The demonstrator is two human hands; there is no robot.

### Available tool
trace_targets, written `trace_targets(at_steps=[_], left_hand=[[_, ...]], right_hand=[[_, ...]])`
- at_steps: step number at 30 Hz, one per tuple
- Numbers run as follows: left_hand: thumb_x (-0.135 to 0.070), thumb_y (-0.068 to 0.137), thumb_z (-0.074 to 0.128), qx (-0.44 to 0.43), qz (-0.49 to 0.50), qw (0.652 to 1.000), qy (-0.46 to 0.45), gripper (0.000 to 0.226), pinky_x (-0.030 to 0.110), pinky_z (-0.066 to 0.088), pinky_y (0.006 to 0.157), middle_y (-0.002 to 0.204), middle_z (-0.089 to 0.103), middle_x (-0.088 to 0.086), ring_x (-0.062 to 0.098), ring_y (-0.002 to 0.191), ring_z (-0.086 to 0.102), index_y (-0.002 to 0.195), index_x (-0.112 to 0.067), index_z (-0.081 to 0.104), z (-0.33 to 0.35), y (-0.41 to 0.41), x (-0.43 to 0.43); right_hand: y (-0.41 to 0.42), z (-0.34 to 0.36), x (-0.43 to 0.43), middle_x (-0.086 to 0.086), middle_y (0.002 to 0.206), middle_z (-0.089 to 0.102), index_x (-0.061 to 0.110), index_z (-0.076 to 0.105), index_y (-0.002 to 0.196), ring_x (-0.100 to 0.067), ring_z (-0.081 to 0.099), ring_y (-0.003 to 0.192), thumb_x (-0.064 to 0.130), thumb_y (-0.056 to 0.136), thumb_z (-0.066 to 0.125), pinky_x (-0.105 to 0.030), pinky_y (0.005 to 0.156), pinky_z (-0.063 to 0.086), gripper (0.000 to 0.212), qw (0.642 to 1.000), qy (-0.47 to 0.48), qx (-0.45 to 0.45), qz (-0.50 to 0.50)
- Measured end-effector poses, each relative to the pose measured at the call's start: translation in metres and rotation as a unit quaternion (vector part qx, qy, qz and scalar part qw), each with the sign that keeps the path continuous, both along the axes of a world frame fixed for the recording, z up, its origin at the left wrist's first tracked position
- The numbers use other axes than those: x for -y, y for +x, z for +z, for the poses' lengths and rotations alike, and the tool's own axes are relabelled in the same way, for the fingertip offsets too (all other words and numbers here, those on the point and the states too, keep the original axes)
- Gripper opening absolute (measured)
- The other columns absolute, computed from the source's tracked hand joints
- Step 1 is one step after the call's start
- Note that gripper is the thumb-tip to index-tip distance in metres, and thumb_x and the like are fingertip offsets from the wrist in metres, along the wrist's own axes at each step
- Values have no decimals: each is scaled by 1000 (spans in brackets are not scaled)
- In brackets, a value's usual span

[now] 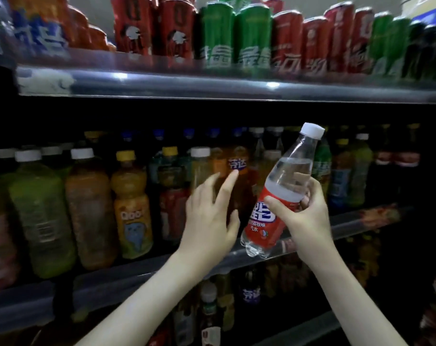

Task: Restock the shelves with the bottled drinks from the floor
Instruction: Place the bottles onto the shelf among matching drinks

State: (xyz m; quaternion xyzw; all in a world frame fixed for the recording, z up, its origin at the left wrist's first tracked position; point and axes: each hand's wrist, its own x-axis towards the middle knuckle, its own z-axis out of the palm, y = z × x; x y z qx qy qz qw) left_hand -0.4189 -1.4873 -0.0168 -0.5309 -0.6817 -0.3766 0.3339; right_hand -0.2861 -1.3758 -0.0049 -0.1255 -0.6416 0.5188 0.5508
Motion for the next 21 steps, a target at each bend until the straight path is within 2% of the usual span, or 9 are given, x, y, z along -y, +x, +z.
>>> trace_targets(at_steps=[3,6,9,11,12,14,16,19,21], left_hand=[[-23,94,56,105,-53,993,-17,75,35,29,111,147,30,5,18,133,28,151,-37,10,6,19,-53],[-30,90,62,220,-75,972,-33,92,33,30,108,150,29,7,22,136,32,150,-39,-8,5,28,-108],[-42,80,72,291,-43,955,-41,111,38,40,105,148,34,10,27,132,42,148,-36,-17,0,31,-153],[-43,76,76,343,-21,939,-21,113,33,42,97,143,38,4,23,128,44,149,-31,-11,-3,25,-174],[-44,74,77,368,-14,930,-11,110,29,43,92,136,42,-1,18,124,47,149,-26,-1,-3,21,-180],[-52,67,77,383,1,924,-13,94,26,45,83,125,52,-8,13,114,54,141,-20,29,-3,14,-186],[-44,69,80,375,3,927,-1,73,23,45,79,115,59,-7,11,105,58,128,-18,44,-3,17,-184],[-26,74,81,385,-28,920,65,50,11,42,70,98,59,-15,0,90,58,109,-27,46,-4,31,-163],[-25,73,83,395,-38,910,123,56,7,40,68,97,56,-19,-9,86,53,109,-30,40,-7,39,-144]], right_hand=[[27,-1,-44,10,111,63,36,50,113,2,65,95,14,70,81,-24,77,57,58,1000,2,13,6],[54,-3,-84,7,115,62,36,48,118,-10,65,102,18,68,83,-43,81,58,63,999,5,40,2],[70,-3,-116,8,112,62,38,49,114,-11,66,101,13,72,81,-42,80,59,59,999,0,40,11],[74,-3,-131,9,109,63,40,48,109,-6,67,95,12,72,80,-36,79,59,56,999,-4,34,22],[74,-2,-136,9,108,63,41,48,107,-4,67,93,12,73,79,-34,78,59,55,999,-7,30,28],[73,-2,-144,11,109,63,40,48,108,-2,66,93,13,73,79,-29,76,58,54,999,-12,18,36],[70,-3,-147,11,111,62,38,47,111,-4,65,97,17,71,80,-25,76,56,56,999,-16,-2,38],[63,-5,-144,7,115,60,29,46,121,-7,63,103,16,73,79,-23,78,56,59,999,-4,-32,34],[55,-7,-139,6,118,58,22,43,128,-5,60,106,12,76,78,-22,84,54,64,998,14,-49,29]])
